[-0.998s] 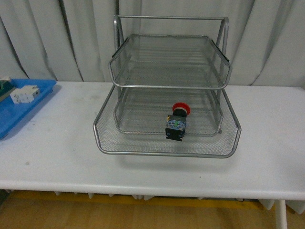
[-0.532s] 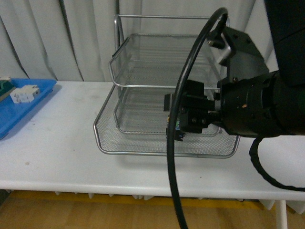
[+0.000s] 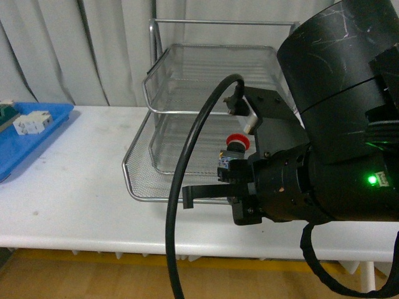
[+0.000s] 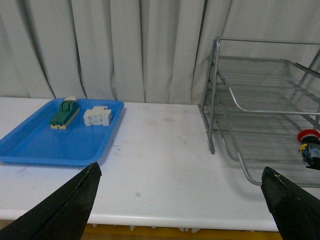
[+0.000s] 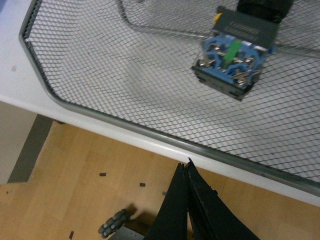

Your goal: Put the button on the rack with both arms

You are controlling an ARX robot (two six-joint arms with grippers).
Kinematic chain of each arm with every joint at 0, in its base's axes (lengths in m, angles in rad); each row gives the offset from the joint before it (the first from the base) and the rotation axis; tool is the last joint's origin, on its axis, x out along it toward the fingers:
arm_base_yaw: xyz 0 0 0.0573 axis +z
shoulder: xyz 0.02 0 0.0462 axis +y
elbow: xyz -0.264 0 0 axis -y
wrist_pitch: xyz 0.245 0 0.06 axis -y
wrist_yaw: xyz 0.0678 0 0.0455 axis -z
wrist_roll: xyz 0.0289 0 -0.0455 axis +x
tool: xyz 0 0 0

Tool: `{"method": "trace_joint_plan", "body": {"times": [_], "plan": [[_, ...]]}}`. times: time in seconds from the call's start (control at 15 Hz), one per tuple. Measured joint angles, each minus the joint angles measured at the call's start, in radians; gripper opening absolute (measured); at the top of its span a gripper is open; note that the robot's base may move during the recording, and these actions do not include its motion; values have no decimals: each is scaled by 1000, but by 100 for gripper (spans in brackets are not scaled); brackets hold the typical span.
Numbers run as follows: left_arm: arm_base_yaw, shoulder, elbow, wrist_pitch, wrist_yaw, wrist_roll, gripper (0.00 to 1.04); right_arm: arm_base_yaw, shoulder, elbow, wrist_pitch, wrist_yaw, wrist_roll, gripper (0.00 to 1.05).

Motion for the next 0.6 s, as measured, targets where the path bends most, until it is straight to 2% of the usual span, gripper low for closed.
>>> {"method": "trace_joint_plan", "body": {"times": [0.27,0.6], "plan": [[0,0,0,0,0,0,98,27,84,1,4,16,-20,2],[0,0,0,0,0,0,98,-33,145,63,-25,65,-85,2]]}}
